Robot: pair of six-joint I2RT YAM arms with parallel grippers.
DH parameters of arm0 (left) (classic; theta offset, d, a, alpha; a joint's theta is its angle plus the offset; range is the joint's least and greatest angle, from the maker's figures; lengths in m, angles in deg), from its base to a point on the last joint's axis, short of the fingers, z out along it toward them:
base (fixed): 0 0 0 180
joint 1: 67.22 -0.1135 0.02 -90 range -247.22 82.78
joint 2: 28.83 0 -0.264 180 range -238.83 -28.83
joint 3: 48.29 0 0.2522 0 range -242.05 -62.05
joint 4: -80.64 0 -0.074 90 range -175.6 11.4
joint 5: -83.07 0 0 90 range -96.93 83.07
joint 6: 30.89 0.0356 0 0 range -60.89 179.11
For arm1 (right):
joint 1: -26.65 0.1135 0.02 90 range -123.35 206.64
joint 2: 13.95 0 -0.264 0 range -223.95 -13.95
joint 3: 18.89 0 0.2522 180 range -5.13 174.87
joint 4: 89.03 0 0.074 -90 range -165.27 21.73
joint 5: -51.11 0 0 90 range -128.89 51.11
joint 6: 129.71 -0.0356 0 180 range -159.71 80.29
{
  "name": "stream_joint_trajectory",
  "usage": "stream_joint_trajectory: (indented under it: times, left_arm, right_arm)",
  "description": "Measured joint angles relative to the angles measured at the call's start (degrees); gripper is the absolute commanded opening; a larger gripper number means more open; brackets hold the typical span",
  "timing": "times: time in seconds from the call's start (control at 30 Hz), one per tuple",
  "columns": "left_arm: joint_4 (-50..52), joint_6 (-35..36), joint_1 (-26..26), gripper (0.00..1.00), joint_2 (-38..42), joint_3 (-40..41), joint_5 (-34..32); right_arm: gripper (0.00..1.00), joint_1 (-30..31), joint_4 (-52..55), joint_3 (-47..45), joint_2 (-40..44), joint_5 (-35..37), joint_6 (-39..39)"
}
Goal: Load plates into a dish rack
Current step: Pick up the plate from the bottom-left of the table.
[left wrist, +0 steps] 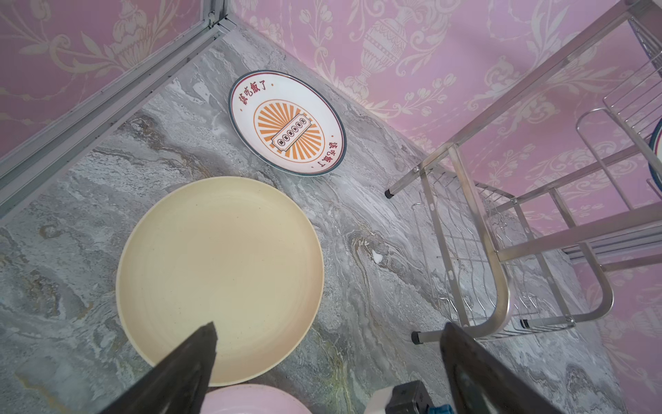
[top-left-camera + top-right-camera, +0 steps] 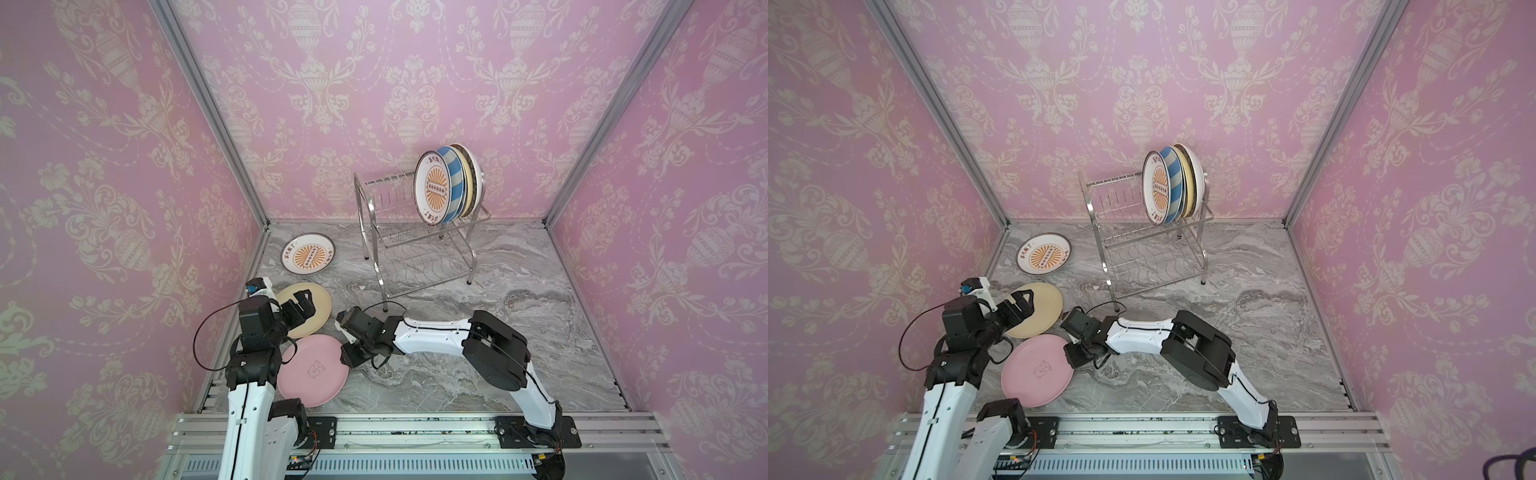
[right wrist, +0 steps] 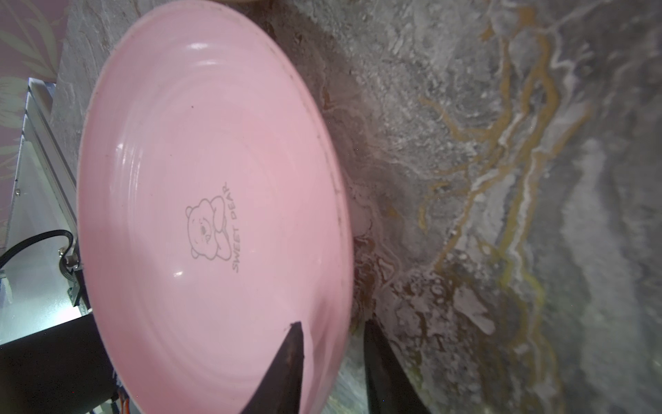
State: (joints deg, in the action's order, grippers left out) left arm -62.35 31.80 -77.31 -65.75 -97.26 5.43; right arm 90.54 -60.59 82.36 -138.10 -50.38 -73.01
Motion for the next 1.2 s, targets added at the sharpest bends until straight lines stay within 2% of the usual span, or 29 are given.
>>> stream_joint_trajectory:
  times: [0.2, 0.53, 0.7, 0.9, 1.2]
  left_arm:
    - [0.2, 0.4, 0.0, 0.99, 0.1, -0.2, 0.2]
    - [0.0, 0.5, -0.2, 0.99, 0.1, -1.6, 2.4]
    - [-0.1, 0.5, -0.2, 0.99, 0.0, -1.8, 3.0]
    - [-1.4, 0.4, -0.2, 0.99, -0.8, -2.3, 4.8]
    - [-5.8, 0.2, 0.2, 0.99, -5.1, -4.4, 10.0]
  right_arm:
    - [0.19, 0.0, 2.6, 1.8, 0.0, 2.7, -0.3]
    - [0.00, 0.0, 6.1, 2.7, 0.4, 7.2, -2.4]
    - [0.00, 0.0, 9.4, 2.5, 2.6, 11.3, -2.3]
    - [0.00, 0.0, 14.3, 0.6, 11.5, 20.5, 0.2]
    - [0.00, 0.0, 26.4, -1.4, 33.8, 35.3, 7.3]
